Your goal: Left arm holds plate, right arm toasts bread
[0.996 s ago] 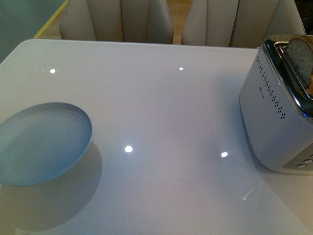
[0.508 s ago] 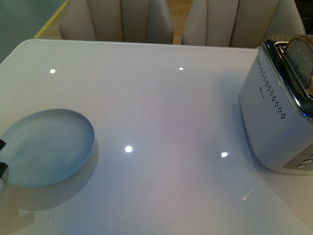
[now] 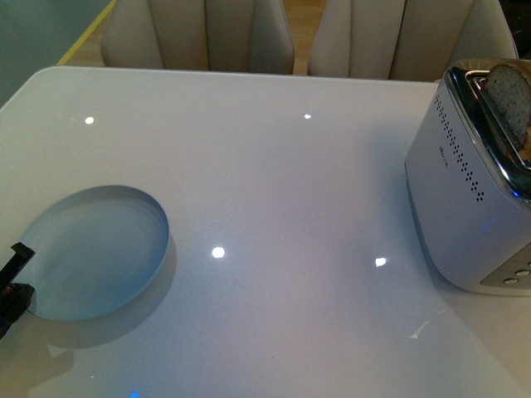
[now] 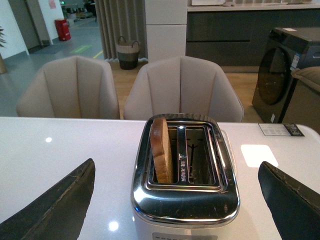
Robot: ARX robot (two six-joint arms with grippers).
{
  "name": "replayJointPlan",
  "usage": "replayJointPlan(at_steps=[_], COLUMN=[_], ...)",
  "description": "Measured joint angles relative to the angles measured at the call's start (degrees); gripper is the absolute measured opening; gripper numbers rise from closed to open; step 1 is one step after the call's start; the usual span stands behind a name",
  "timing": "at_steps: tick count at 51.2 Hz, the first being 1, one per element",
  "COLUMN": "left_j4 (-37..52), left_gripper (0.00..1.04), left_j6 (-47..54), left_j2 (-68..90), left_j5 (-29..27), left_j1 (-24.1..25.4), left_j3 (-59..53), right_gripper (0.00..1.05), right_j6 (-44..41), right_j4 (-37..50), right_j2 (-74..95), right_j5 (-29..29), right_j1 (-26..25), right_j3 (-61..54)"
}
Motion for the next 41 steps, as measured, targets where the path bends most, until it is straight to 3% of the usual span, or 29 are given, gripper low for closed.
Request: replayJointPlan(at_steps=[3,15,24,32,41], left_j4=[-0.1,-0.1,-1.0,-3.0,-9.4], left_gripper=[0.04,0.37,0.74,0.98,0.97], left_j6=[-0.6,-1.1,-2.1,-1.9,0.5], left_j2=[0.0,-0.8,-6.5,-12.7,-26.8], left_j5=[0.0,0.7,0.3,-0.5,-3.1], left_j1=[0.0,0.0,0.0,-0.2,-1.5], left_j3=[0.0,-0.5,-3.1,-5.5,-9.8], right_gripper=[0.96,0.96,0.96,0.96,0.96], right_j6=[0.0,0.0,0.0,0.0,0.0], right_j4=[0.0,0.0,0.0,0.0,0.0], right_j2=[0.0,0.0,0.0,0.0,0.0], right_j5=[0.0,0.0,0.0,0.0,0.0], right_j1=[0.0,0.0,0.0,0.0,0.0], right_j3=[0.0,0.0,0.0,0.0,0.0])
